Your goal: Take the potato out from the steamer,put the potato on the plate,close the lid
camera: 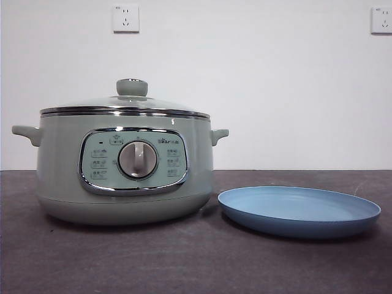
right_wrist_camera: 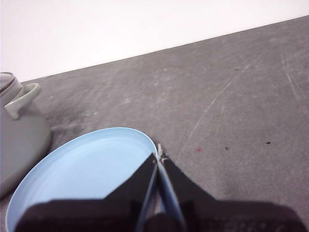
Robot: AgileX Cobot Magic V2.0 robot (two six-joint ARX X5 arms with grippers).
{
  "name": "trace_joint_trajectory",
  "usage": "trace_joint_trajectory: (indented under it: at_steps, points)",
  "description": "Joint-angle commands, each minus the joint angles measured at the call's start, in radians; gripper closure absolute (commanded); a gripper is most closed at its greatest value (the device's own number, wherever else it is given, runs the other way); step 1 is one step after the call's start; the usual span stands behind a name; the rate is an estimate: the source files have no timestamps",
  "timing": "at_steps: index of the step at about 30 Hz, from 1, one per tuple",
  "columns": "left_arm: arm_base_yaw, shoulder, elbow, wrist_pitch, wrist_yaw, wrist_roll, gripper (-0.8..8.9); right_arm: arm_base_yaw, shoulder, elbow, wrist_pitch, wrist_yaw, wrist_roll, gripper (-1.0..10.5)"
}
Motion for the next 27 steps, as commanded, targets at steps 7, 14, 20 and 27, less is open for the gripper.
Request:
trace_joint_trajectory:
  at_steps: [7, 14, 20, 27]
  points:
    - [0.003, -0.002, -0.013, 0.014, -0.001, -0.004, 8.17, 0.0, -0.001, -0.012, 0.01, 0.002, 0.064, 9.5]
    - [0.003, -0.002, -0.013, 0.019, 0.018, -0.031, 8.17, 0.001, -0.001, -0.012, 0.01, -0.002, 0.172, 9.5]
    - [0.003, -0.002, 0.008, 0.06, 0.149, -0.152, 8.19, 0.001, -0.001, 0.018, 0.071, -0.035, 0.381, 9.5]
    - [0.003, 0.019, 0.211, -0.048, 0.156, -0.212, 8.19, 0.001, 0.093, 0.239, 0.043, -0.079, 0.409, 9.6]
